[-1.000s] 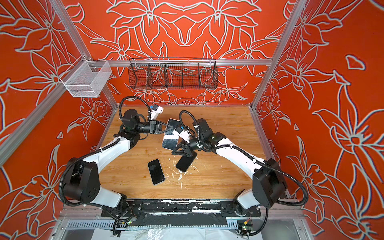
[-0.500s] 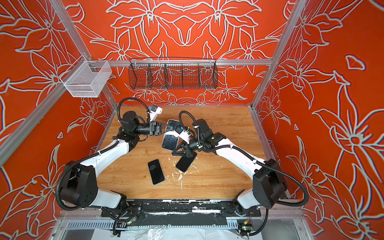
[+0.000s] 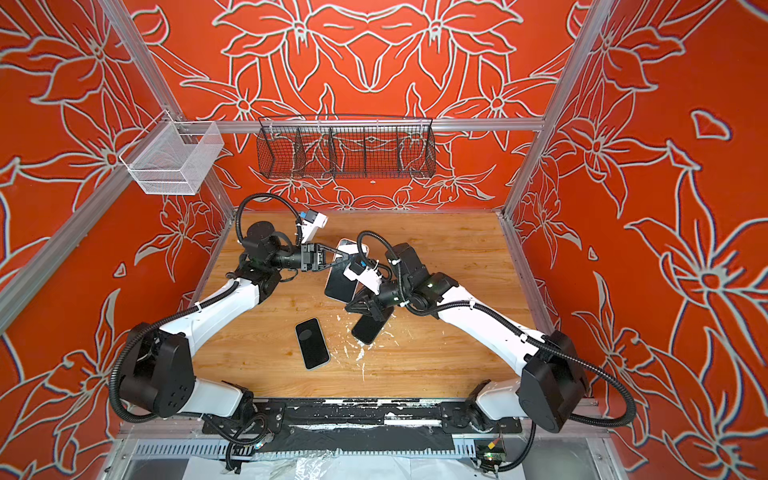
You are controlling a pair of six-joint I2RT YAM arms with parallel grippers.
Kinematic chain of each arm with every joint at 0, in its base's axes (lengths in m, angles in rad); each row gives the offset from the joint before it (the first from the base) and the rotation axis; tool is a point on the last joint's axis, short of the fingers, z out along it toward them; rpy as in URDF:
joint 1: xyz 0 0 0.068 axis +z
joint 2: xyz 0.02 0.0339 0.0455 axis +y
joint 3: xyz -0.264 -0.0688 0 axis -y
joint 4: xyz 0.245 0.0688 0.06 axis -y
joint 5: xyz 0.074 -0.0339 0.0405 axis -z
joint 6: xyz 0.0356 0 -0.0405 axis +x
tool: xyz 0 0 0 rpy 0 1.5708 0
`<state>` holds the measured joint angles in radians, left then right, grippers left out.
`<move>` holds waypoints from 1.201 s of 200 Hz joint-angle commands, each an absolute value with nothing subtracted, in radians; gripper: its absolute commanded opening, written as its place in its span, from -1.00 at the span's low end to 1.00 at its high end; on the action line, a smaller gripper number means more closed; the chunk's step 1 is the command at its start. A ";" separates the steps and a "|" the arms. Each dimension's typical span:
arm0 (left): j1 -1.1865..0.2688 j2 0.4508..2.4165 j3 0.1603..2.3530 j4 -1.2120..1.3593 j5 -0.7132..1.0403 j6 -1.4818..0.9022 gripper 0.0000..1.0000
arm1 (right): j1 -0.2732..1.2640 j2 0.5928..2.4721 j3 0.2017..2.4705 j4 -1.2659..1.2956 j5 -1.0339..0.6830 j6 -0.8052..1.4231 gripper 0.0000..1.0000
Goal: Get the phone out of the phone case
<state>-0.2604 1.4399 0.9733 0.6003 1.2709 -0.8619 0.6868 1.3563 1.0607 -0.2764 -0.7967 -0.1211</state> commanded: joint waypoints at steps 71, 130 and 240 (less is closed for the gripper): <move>-0.334 1.448 1.006 0.528 1.309 -0.942 -1.00 | 0.682 1.315 1.017 -0.072 -0.540 -0.180 -1.00; -0.333 1.424 1.015 0.468 1.165 -0.875 -1.00 | 0.659 1.237 0.976 -0.072 -0.635 -0.051 -0.26; -0.334 1.397 0.857 0.741 0.654 -1.051 -1.00 | 0.638 0.949 0.740 0.041 -0.556 0.393 0.39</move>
